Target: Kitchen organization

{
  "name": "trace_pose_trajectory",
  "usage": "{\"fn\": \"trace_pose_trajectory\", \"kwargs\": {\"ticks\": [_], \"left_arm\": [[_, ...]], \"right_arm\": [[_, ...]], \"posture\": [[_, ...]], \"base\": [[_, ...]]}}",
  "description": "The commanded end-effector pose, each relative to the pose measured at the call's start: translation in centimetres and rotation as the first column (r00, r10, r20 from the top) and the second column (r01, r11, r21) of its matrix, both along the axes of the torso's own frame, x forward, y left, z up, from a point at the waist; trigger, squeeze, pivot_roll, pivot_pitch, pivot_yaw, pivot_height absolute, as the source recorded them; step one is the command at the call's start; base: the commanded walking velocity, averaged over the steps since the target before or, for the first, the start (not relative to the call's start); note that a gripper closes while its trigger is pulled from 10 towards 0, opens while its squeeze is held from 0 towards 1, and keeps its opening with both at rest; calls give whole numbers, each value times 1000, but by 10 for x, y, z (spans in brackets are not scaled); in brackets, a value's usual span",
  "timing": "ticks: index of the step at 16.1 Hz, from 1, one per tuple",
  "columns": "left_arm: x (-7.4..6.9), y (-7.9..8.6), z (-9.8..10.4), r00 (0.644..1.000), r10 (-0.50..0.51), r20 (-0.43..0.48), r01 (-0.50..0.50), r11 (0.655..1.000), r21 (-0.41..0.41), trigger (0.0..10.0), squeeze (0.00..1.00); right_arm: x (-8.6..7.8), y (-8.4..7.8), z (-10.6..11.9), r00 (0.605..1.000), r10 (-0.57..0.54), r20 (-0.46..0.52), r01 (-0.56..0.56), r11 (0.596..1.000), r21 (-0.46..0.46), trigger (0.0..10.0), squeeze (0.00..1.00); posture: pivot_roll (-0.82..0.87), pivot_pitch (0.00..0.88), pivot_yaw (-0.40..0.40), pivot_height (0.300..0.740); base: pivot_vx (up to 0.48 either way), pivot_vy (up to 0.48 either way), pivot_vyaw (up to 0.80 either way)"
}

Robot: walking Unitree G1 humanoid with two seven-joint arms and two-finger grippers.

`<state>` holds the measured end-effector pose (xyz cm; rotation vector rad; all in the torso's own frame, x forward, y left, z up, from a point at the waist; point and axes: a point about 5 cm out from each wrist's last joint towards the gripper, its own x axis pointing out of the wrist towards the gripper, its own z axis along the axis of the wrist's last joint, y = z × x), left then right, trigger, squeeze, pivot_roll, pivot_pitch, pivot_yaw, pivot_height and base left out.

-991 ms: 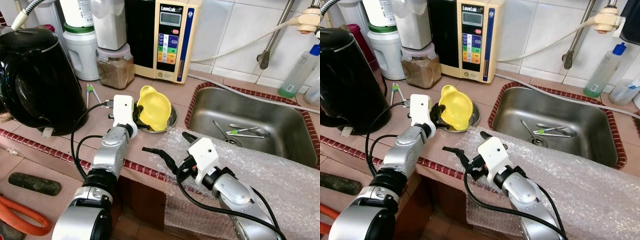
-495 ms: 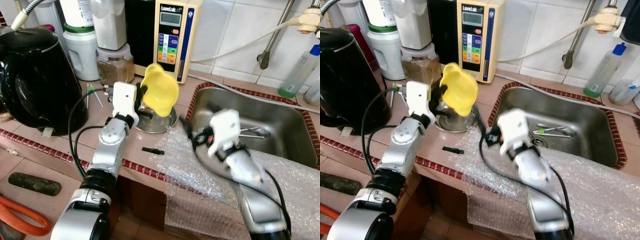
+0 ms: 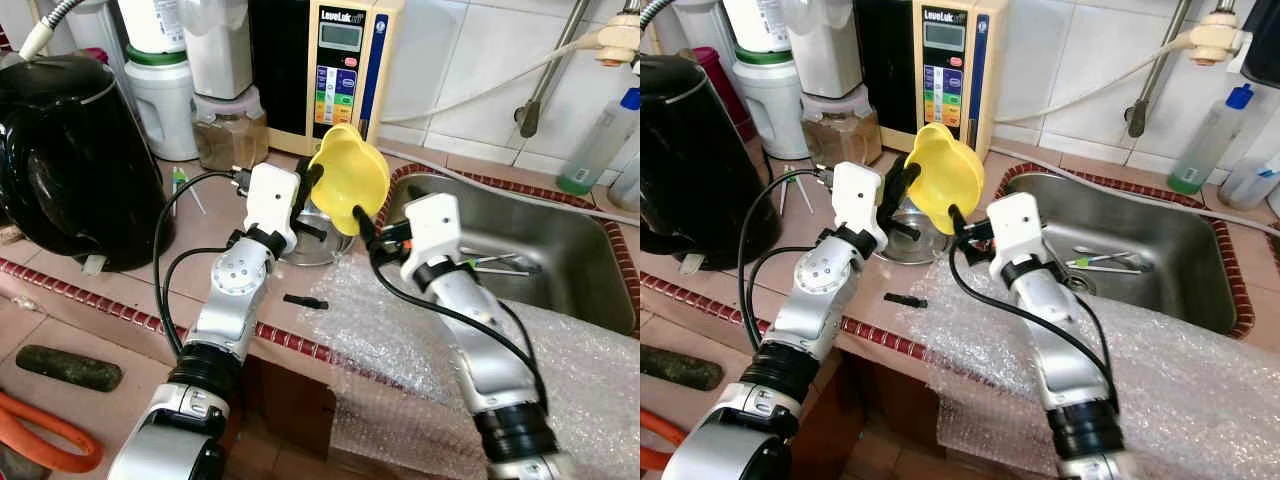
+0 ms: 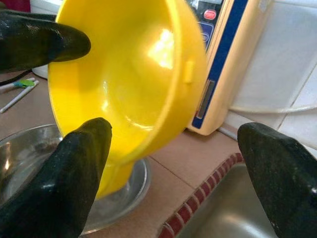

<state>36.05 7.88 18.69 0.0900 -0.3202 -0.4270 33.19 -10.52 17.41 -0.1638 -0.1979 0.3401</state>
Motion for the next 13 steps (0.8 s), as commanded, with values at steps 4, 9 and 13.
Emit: {"fn": "trace_pose_trajectory", "kwargs": {"ticks": [4, 9, 13], "left_arm": [[-3, -3, 6, 999, -21, 28, 21, 1000, -8, 0, 0], [-5, -5, 4, 1000, -14, 20, 14, 1000, -10, 0, 0], [-7, -2, 1, 1000, 6, 16, -6, 1000, -12, 0, 0]], "right_arm": [[17, 14, 12, 999, -14, 49, 13, 1000, 20, 0, 0], [26, 21, 17, 995, -33, 92, 34, 999, -7, 0, 0], [29, 24, 14, 994, -45, 104, 50, 998, -49, 0, 0]], "posture": [[167, 0, -8, 740], [178, 0, -21, 740], [190, 0, -37, 740]], "base": [[0, 0, 0], [0, 0, 0], [0, 0, 0]]}}
